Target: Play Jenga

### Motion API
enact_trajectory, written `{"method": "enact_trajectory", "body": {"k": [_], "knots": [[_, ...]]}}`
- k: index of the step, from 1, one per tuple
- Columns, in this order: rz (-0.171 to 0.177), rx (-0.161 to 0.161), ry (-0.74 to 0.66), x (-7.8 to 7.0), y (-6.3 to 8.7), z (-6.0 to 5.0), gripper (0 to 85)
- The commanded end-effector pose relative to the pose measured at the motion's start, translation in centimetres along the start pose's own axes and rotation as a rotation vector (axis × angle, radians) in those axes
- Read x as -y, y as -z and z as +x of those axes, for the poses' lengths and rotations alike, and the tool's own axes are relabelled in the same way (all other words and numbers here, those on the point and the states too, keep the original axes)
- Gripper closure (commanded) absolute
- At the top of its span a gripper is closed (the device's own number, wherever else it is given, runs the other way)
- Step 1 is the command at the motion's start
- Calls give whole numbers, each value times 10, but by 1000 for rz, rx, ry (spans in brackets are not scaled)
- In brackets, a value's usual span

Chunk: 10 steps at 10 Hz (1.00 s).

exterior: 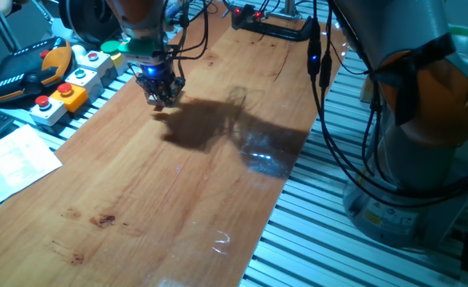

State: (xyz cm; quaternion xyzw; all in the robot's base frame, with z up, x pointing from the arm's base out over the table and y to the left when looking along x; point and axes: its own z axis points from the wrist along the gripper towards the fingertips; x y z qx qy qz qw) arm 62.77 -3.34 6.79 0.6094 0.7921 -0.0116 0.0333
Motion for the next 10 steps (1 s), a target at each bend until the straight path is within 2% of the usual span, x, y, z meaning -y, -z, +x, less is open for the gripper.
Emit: {"method": "enact_trajectory", "body": {"k": [1, 2, 3, 5, 6, 8, 10], "knots": [[-3, -11, 9, 0, 0, 0, 843], [0, -22, 39, 0, 0, 0, 843], [31, -19, 41, 0, 0, 0, 843], [89, 18, 26, 0, 0, 0, 843], [92, 16, 37, 0, 0, 0, 843], [65, 16, 48, 0, 0, 0, 843], [58, 18, 51, 0, 0, 0, 843]]}}
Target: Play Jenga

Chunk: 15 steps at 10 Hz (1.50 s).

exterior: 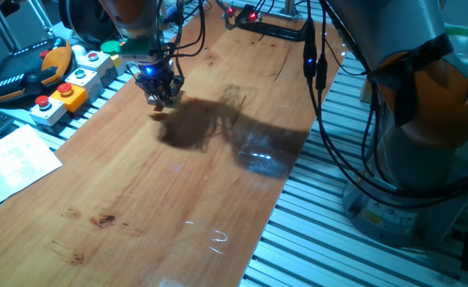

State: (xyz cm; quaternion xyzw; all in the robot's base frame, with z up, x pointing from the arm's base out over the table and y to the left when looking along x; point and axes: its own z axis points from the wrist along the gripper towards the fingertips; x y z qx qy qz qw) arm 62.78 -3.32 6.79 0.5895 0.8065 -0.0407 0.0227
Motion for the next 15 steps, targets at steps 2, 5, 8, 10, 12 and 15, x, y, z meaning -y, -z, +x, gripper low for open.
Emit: {"method": "enact_trajectory", "body": {"k": [2, 5, 8, 10, 12, 15], "knots": [[-18, -13, -25, -5, 3, -2, 843], [-38, -17, -83, -15, 10, 3, 843], [-53, -29, -88, -25, 5, 1, 747], [-64, -27, -97, -26, 5, 0, 520], [-76, -15, -124, -30, 5, 0, 297], [-81, -8, -134, -38, 1, -2, 223]]}}
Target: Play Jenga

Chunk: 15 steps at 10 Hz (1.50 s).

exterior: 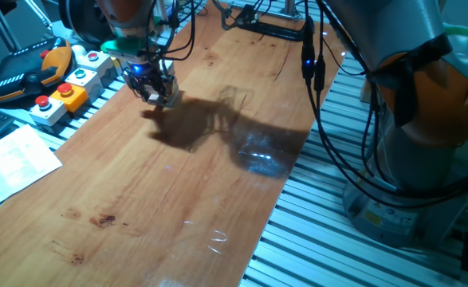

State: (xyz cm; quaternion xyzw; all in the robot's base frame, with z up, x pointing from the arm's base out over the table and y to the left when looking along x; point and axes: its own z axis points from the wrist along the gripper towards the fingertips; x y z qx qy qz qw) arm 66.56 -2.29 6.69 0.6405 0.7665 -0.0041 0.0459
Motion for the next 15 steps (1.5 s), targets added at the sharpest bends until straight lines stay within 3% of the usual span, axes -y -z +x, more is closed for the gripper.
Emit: {"method": "enact_trajectory", "body": {"k": [1, 4, 10, 15], "knots": [[1, -3, 2, -2, -3, -1, 217], [10, 3, 10, -7, -9, -1, 173], [48, -3, -10, -10, -14, -3, 170], [49, 4, 18, -11, -15, -7, 173]]}}
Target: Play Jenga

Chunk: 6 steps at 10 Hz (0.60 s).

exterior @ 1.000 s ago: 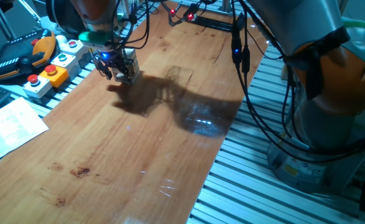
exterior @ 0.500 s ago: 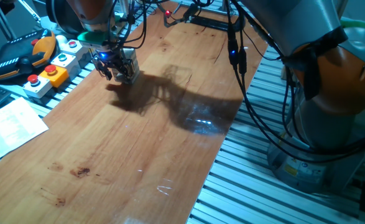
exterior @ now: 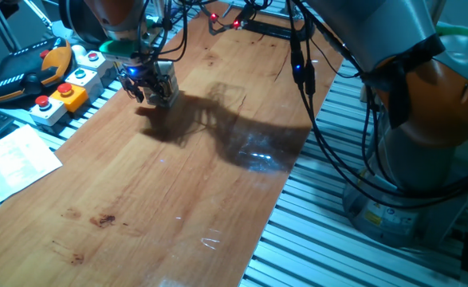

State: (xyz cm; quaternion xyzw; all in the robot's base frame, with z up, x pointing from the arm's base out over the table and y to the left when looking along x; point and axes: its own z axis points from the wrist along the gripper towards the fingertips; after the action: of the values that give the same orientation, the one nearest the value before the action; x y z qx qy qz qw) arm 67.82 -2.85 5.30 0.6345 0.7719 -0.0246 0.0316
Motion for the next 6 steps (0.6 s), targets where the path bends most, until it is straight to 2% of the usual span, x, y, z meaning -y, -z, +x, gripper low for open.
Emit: {"method": "enact_trajectory", "body": {"k": [1, 6], "knots": [[0, 2, 4, 0, 0, 0, 173], [-17, -1, 4, 0, 1, -1, 183]]}}
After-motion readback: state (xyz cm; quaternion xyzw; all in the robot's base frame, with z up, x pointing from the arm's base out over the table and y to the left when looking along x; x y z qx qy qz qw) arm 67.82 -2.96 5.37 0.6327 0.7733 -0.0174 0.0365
